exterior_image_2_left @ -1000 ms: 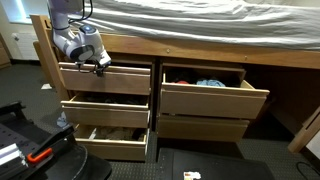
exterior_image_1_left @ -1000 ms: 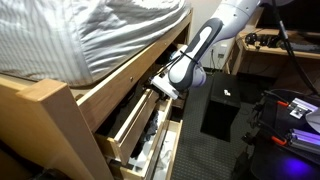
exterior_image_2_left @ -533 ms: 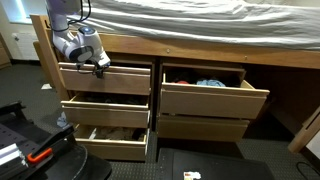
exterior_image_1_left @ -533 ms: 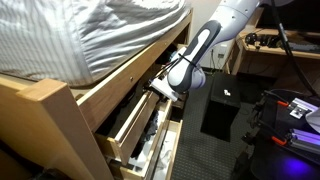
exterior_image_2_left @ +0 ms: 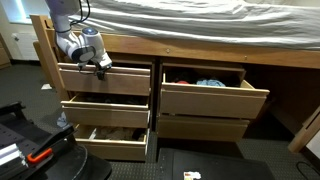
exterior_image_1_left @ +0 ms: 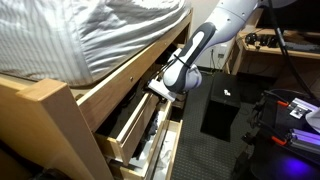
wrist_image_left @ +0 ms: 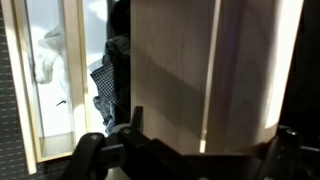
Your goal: Open then close the top left drawer
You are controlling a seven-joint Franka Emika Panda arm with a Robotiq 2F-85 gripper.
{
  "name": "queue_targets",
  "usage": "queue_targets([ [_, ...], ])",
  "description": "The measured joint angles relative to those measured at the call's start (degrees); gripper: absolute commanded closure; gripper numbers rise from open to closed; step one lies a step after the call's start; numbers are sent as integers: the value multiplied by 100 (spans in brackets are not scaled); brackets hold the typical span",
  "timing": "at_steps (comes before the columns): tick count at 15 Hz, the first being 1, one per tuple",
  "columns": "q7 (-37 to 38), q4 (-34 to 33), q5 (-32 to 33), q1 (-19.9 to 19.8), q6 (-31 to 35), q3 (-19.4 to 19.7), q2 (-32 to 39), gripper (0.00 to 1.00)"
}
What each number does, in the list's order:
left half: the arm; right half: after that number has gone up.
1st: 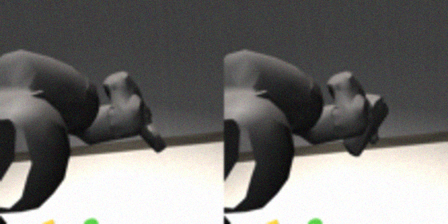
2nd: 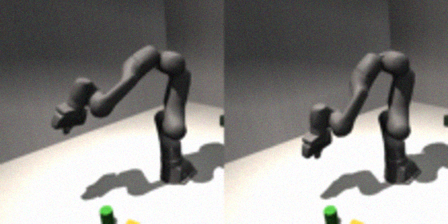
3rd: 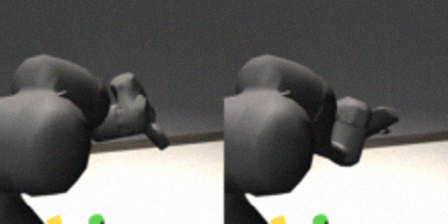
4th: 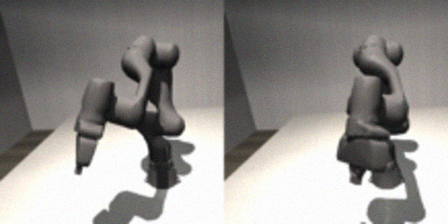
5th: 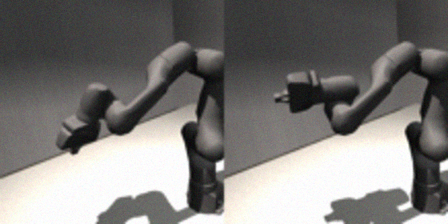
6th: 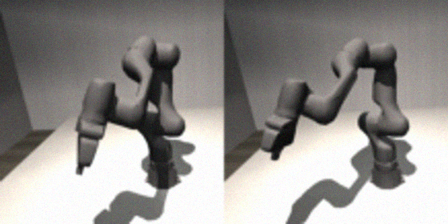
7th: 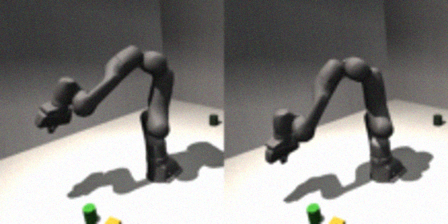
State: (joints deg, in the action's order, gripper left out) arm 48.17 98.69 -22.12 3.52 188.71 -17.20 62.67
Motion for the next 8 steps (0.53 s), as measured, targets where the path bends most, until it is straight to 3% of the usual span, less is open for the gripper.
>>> queue_targets([
  [4,528,-98,-506,1011,-1638,1451,-505,0],
  [8,1461,-148,86,1450,-3468,2539,-942,0],
])
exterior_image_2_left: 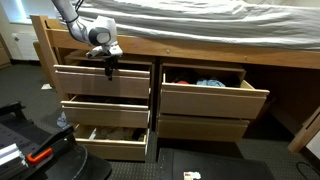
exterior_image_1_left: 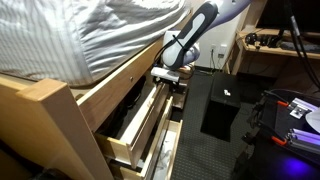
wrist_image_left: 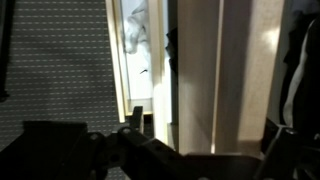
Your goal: Open then close the top left drawer
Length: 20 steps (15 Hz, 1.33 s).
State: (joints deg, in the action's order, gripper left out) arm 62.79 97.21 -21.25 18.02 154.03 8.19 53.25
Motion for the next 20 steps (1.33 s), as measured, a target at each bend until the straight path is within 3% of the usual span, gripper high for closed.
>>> queue_targets([
  [6,708,-417,1013,-130,-2598,194,-247,0],
  [8,835,-540,1183,-193,-3155,192,-252,0],
  [16,871,-580,1225,-341,-3007,31,-283,0],
  [20,920,-595,1644,-351,-2871,166,-819,0],
])
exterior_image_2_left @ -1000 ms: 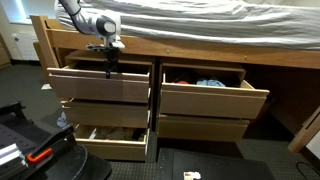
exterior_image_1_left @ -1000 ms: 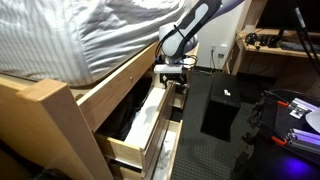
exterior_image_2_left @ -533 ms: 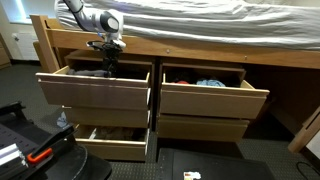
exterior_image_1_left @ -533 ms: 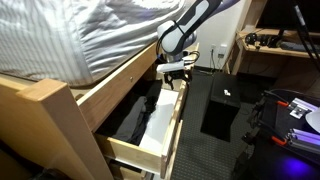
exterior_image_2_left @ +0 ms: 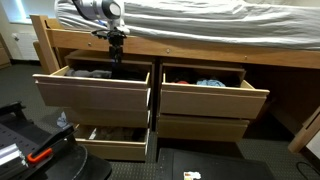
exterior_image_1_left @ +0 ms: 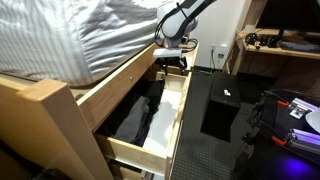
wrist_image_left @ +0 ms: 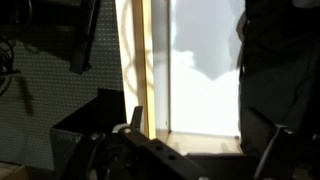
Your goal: Open then close the top left drawer
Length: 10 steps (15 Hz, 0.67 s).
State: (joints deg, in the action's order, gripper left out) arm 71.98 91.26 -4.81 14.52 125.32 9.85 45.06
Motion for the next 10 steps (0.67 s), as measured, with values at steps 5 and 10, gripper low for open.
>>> queue_targets([
  [5,-2,-41,494,-128,-2217,17,-1016,0],
  [10,-183,-134,531,-382,-4216,-157,-1332,0],
])
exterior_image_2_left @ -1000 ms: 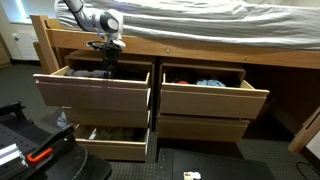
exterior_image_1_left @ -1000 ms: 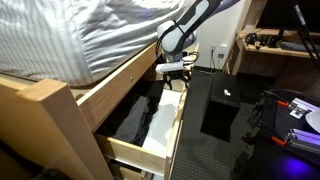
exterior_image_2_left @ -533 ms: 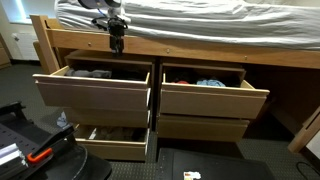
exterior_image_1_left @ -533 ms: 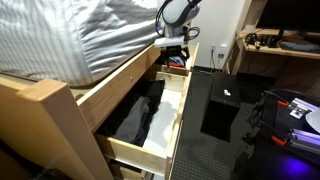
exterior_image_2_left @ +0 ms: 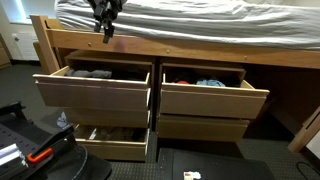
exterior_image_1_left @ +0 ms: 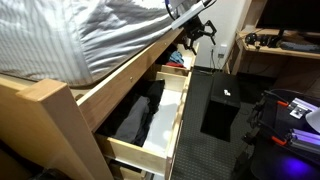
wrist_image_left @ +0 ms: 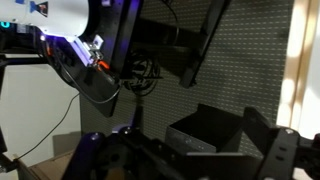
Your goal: Open then close the top left drawer
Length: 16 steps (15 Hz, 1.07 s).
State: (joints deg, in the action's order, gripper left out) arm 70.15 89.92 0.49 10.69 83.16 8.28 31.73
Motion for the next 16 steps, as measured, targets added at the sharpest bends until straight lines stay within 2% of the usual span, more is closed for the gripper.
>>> queue_targets([
  [2,-58,29,53,-48,-198,-56,10,0],
  [7,29,57,138,-48,-129,-91,13,0],
  [10,315,445,346,-53,782,-87,-240,0],
  [16,524,2206,323,-237,3003,-86,-1530,0],
])
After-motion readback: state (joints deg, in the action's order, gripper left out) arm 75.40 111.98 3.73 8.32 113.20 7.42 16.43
